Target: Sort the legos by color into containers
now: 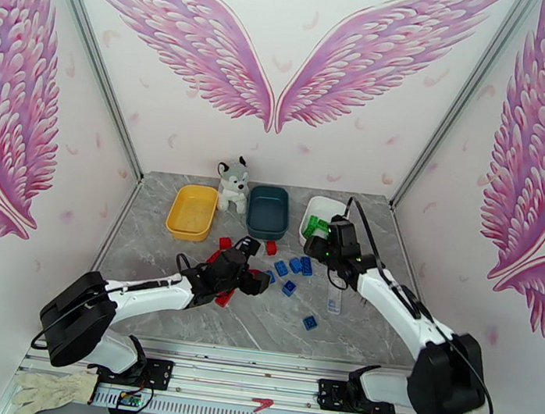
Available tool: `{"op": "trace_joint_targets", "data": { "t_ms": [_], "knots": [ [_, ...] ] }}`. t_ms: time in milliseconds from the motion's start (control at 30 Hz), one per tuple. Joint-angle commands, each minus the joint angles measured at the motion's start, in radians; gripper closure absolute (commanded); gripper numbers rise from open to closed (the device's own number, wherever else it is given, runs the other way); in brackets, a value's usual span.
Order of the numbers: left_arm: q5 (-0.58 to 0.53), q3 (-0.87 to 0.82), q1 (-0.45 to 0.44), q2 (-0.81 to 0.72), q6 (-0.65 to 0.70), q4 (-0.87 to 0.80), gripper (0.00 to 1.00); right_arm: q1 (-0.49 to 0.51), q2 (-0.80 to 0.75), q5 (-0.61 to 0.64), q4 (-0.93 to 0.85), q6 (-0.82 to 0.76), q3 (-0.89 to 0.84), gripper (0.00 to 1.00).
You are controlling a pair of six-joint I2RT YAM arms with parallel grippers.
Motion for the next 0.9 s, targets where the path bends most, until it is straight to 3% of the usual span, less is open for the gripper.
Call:
{"op": "trace_joint_targets", "data": {
  "t_ms": [0, 100, 400, 700, 867],
  "knots": [
    [-0.049, 0.078, -0.048, 0.069, 0.063, -0.045, 0.19, -0.003, -0.139, 0.036, 0.016, 0.004, -0.066, 0.28],
    [-0.085, 0.157, -0.095, 0.156, 0.079, -0.081, 0.19, -0.006, -0.170, 0.051, 0.018, -0.006, -0.064, 0.27],
    [-0.252, 0.328, -0.187, 0.341, 0.114, -0.189, 0.18, -0.008, -0.049, 0.001, 0.031, 0.012, -0.040, 0.25],
    [-0.275, 0.442, -0.191, 0.468, 0.139, -0.243, 0.20, -0.064, -0.075, -0.021, 0.030, 0.037, -0.062, 0.25],
    [-0.255, 0.544, -0.175, 0.547, 0.141, -0.281, 0.30, -0.113, -0.104, -0.037, 0.025, 0.047, -0.079, 0.25]
  ]
}}
